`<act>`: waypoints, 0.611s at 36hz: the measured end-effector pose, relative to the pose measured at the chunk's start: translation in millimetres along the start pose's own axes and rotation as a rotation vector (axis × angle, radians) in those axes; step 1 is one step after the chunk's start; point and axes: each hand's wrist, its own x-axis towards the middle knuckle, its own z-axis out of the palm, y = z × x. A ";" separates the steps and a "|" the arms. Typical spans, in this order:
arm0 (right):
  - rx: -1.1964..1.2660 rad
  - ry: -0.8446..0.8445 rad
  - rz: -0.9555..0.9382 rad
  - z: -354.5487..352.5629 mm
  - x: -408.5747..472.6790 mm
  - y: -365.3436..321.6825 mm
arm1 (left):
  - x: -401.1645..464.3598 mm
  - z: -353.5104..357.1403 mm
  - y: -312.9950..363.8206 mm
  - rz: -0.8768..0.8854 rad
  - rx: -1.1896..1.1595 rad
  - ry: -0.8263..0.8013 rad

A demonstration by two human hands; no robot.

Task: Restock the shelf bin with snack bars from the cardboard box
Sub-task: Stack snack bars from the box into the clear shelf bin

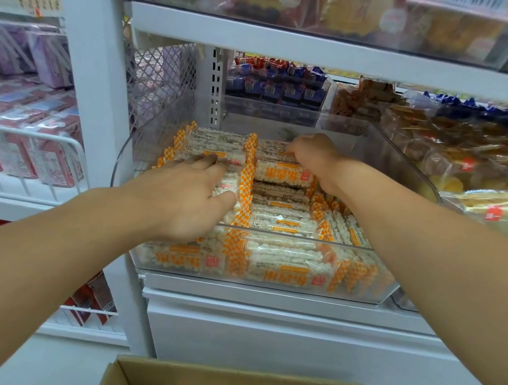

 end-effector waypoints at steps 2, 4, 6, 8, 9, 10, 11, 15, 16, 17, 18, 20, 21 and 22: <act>-0.050 -0.010 -0.029 -0.5 0.7 2.2 | 0.1 -0.3 -0.6 -0.001 -0.005 0.005; -0.064 0.010 -0.061 -3.4 1.7 4.1 | -0.4 -0.6 -0.4 0.001 -0.008 0.008; -0.101 0.028 -0.101 -6.3 2.9 4.9 | -0.9 -1.1 -0.1 0.000 -0.011 0.006; -0.182 0.021 -0.127 -4.6 1.5 5.8 | -1.6 -1.8 0.5 -0.004 -0.010 0.002; -0.220 0.018 -0.132 -2.2 0.1 6.1 | -1.2 -1.4 0.5 -0.006 -0.009 0.000; -0.272 0.020 -0.142 0.8 -1.2 6.4 | -1.0 -1.3 0.6 -0.005 -0.010 0.000; -0.345 0.024 -0.153 3.6 -3.4 5.7 | -0.7 -1.0 0.5 -0.004 -0.011 0.000; -0.464 0.046 -0.221 8.0 -10.5 0.6 | 0.0 -0.1 0.8 0.003 -0.008 0.007; -0.463 0.042 -0.245 7.5 -11.7 -0.1 | -0.4 -0.6 1.2 0.005 -0.006 0.011; -0.454 0.026 -0.266 7.8 -11.3 0.2 | -0.4 -0.6 1.3 0.004 -0.005 0.011; -0.434 0.005 -0.286 7.5 -10.6 1.6 | -0.6 -0.8 1.3 0.005 -0.003 0.013; -0.362 -0.034 -0.288 5.9 -8.8 4.7 | -0.5 -0.9 0.7 0.009 -0.001 0.018; -0.324 -0.043 -0.277 4.4 -8.4 5.8 | -0.1 -0.7 0.3 0.010 0.001 0.019; -0.305 -0.054 -0.270 3.3 -7.9 6.1 | 0.0 -0.6 0.2 0.012 0.000 0.022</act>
